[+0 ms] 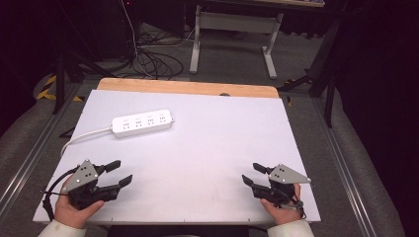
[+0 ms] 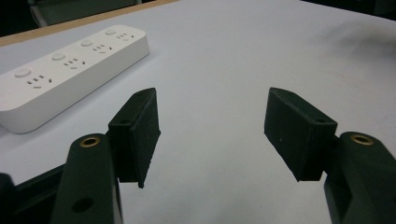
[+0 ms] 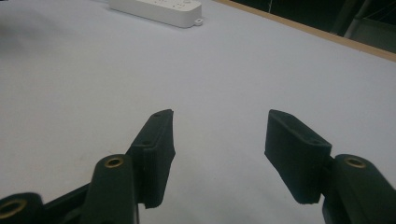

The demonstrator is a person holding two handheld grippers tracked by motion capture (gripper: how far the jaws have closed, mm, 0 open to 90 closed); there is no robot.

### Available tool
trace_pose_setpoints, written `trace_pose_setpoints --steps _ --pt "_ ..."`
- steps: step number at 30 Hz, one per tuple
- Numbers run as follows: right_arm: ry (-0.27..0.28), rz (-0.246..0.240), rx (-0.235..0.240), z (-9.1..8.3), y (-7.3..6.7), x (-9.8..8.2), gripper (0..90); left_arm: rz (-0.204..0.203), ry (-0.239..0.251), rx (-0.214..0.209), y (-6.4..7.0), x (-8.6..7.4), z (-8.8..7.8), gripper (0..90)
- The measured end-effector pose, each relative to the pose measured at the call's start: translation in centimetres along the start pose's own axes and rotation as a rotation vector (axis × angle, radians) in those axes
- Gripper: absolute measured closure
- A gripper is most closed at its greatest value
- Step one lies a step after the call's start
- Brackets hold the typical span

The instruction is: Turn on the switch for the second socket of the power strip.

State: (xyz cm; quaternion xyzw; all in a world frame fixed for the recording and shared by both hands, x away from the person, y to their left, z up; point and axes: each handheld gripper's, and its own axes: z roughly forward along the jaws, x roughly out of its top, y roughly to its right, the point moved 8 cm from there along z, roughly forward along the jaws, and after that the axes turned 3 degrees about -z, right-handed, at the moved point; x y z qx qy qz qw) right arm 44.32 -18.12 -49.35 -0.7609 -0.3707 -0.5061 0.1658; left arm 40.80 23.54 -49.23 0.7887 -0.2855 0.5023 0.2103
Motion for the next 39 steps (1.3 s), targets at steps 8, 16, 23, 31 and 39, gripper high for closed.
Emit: trace_pose_setpoints --steps 8,16,23,31,39 --pt "0.001 0.001 0.000 0.0 0.0 0.0 42.8 -0.002 -0.010 0.014 0.0 0.1 -0.1 35.5" --pt "0.000 0.002 0.003 0.1 0.0 -0.1 43.0 0.017 -0.025 0.009 0.2 0.3 -0.2 38.1" --pt "-0.001 0.005 0.007 0.1 -0.1 -0.1 43.0 0.007 -0.026 -0.001 0.2 0.5 -0.2 38.6" --pt "-0.007 0.010 0.008 0.2 -0.1 -0.2 42.9 -0.011 -0.058 0.020 -0.1 0.9 -0.3 44.8" --pt "-0.010 0.014 0.014 0.3 -0.1 -0.3 42.9 -0.038 -0.083 -0.007 -0.5 2.1 -0.4 50.4"
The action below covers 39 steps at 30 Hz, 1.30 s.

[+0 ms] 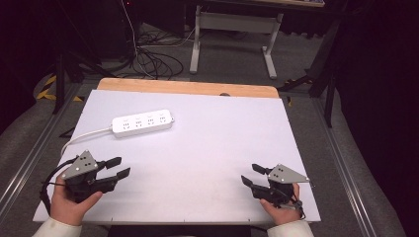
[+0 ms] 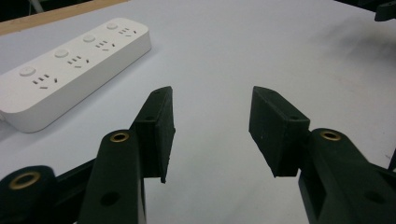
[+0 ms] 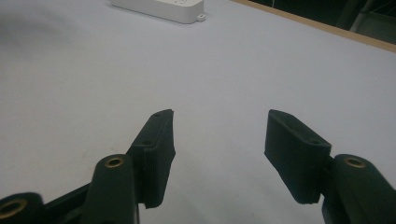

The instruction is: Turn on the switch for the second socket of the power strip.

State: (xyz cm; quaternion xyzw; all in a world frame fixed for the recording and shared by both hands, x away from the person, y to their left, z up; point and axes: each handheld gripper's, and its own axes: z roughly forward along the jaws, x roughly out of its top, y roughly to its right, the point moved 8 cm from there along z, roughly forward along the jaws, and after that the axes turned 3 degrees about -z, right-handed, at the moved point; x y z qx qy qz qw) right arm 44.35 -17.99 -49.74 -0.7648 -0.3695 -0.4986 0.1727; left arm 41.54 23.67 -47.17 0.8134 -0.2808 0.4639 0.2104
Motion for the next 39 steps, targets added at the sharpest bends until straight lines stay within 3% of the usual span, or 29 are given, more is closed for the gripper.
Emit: trace_pose_setpoints --steps 9,21,26,36,39 --pt "-0.001 0.000 0.000 -0.1 0.0 -0.1 42.9 0.000 0.002 -0.003 -0.6 2.6 0.0 51.5" --pt "-0.001 -0.002 -0.002 -0.2 -0.1 -0.1 42.9 0.010 -0.019 0.004 -1.7 5.0 0.8 54.1" --pt "0.000 -0.004 -0.001 -0.2 -0.1 -0.1 42.8 -0.003 -0.016 -0.008 -1.8 6.1 1.1 54.5" --pt "0.001 0.000 0.000 -0.3 -0.1 -0.1 42.8 0.008 -0.012 -0.011 -2.6 7.7 1.5 57.4" --pt "0.003 -0.002 0.001 -0.2 -0.1 -0.1 42.8 -0.019 -0.005 -0.077 -2.9 7.8 1.9 63.8"
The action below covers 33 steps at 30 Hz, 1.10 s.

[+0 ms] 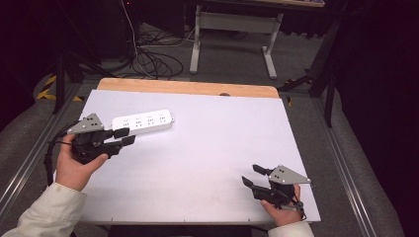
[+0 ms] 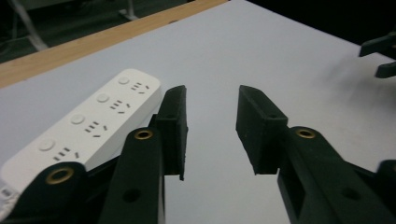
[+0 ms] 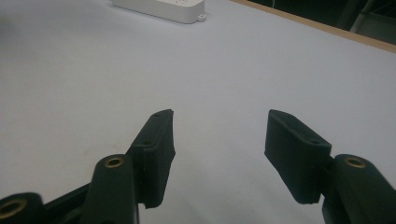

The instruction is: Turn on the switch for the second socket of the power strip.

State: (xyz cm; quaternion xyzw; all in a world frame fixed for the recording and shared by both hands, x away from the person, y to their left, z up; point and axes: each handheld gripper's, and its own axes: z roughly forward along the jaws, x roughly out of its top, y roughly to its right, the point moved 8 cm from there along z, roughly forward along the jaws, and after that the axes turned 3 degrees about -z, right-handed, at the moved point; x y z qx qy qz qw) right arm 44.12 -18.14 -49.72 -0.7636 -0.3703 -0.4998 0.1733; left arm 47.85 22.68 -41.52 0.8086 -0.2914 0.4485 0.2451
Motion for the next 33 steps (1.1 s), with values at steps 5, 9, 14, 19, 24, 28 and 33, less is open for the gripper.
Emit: trace_pose_setpoints --steps 5,9,14,19,24,28,33 --pt "-0.002 -0.003 0.000 0.0 -0.1 0.0 42.8 0.014 0.045 0.010 -0.9 0.4 0.3 82.1" --pt "-0.002 -0.002 -0.002 0.0 0.0 0.0 42.8 -0.007 0.066 0.037 -1.8 0.9 0.8 89.8" --pt "-0.002 0.007 -0.006 0.1 0.0 0.0 42.8 0.003 0.054 0.083 -3.2 1.3 1.6 89.8" --pt "-0.012 0.001 -0.003 0.4 -0.1 0.0 42.8 -0.012 0.061 0.099 -4.3 2.0 2.4 89.9" --pt "-0.008 0.016 -0.009 0.0 0.0 -0.2 42.8 0.008 0.045 0.119 -5.6 2.2 3.6 89.9" --pt "-0.010 0.021 -0.012 -0.3 0.0 -0.5 42.7 0.001 0.041 0.117 -6.3 2.2 4.4 89.9" --pt "-0.014 0.031 -0.017 -0.6 -0.1 -0.7 42.8 -0.036 0.058 0.125 -7.3 2.2 6.0 89.9"
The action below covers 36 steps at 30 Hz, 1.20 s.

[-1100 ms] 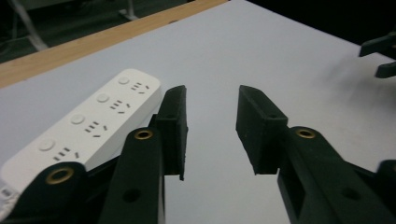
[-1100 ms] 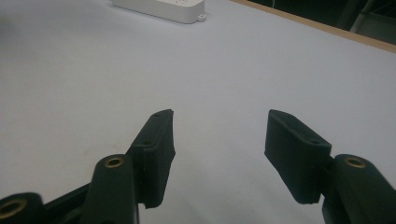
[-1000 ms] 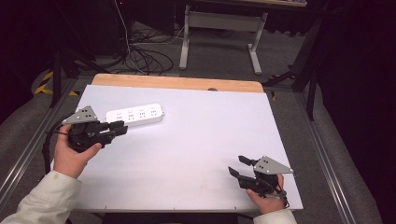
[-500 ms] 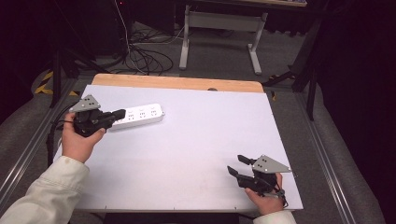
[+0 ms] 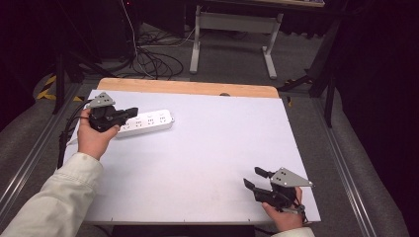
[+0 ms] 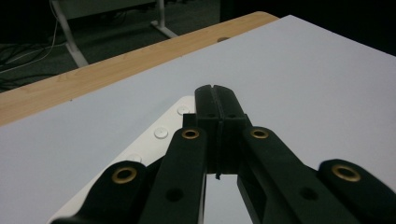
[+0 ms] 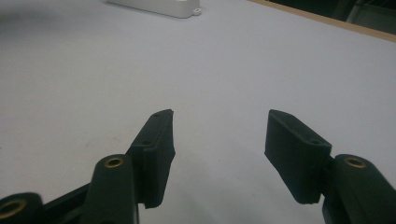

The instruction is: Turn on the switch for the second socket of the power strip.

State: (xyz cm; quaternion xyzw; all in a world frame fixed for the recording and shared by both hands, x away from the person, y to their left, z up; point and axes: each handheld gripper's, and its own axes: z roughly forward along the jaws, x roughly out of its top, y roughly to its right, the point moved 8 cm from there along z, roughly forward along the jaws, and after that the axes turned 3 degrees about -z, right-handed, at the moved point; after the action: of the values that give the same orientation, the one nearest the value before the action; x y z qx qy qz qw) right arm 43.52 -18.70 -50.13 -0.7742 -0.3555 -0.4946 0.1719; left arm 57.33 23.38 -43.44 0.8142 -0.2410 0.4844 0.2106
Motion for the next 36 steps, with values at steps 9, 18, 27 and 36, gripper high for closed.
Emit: trace_pose_setpoints --steps 9,18,27,36 --pt "0.010 0.027 -0.009 -0.9 0.0 -0.4 42.7 -0.045 -0.013 0.044 -1.8 -0.8 1.7 89.9" --pt "0.003 0.035 -0.029 -1.5 -0.1 -0.8 42.7 -0.064 -0.047 0.094 -3.5 -2.0 3.2 89.9" --pt "-0.003 0.034 -0.033 -1.6 -0.1 -1.0 42.5 -0.069 -0.061 0.113 -4.0 -2.7 4.5 89.9" --pt "-0.002 0.029 -0.029 -1.6 -0.2 -1.0 42.5 -0.053 -0.070 0.119 -4.4 -3.3 5.4 89.9"
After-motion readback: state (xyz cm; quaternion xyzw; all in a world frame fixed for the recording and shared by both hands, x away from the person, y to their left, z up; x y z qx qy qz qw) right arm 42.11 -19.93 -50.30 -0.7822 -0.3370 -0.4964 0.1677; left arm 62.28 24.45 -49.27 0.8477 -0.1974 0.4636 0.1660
